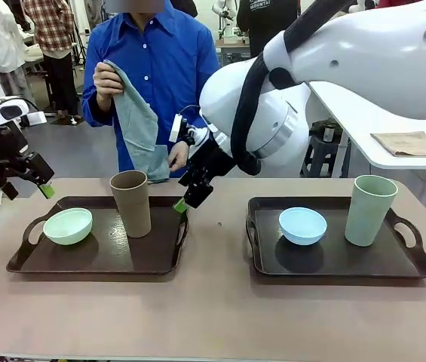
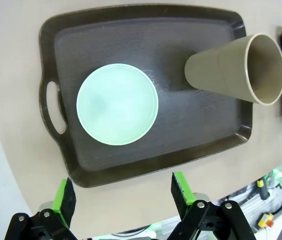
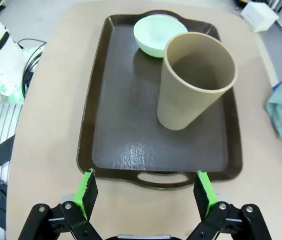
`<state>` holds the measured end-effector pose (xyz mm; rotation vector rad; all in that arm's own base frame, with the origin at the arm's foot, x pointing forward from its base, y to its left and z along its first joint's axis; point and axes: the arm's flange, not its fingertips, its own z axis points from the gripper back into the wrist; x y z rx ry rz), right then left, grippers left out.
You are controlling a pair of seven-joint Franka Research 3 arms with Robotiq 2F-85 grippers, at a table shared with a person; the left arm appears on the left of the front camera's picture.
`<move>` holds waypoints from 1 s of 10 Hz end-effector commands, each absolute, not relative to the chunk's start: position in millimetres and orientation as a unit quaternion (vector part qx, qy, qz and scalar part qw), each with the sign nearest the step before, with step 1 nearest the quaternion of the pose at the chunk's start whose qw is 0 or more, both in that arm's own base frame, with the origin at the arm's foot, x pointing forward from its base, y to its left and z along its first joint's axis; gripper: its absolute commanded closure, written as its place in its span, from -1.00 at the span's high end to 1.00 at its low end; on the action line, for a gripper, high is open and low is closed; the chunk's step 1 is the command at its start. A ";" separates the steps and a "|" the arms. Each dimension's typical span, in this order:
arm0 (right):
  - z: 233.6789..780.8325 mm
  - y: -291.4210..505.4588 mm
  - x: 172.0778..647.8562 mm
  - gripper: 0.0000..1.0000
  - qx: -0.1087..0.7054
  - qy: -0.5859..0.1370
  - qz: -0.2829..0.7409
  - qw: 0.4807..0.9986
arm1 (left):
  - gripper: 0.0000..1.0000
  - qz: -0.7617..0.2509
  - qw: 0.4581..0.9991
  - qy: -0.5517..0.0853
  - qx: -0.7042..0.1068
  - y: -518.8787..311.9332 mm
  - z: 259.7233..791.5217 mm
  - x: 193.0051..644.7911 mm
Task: Set up a tray with a mat and arrange the tableware.
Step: Pick up the Picnic Bowl and Reusable plastic cup from the Handle tray in front of the human's position and hold them in the air.
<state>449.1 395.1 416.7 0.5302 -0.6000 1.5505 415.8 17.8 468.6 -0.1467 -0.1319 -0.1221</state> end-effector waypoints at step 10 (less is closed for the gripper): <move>357.9 432.7 542.8 1.00 0.325 -0.340 0.686 0.555 | 1.00 -0.084 0.993 -0.077 -0.017 28.2 412.3 454.1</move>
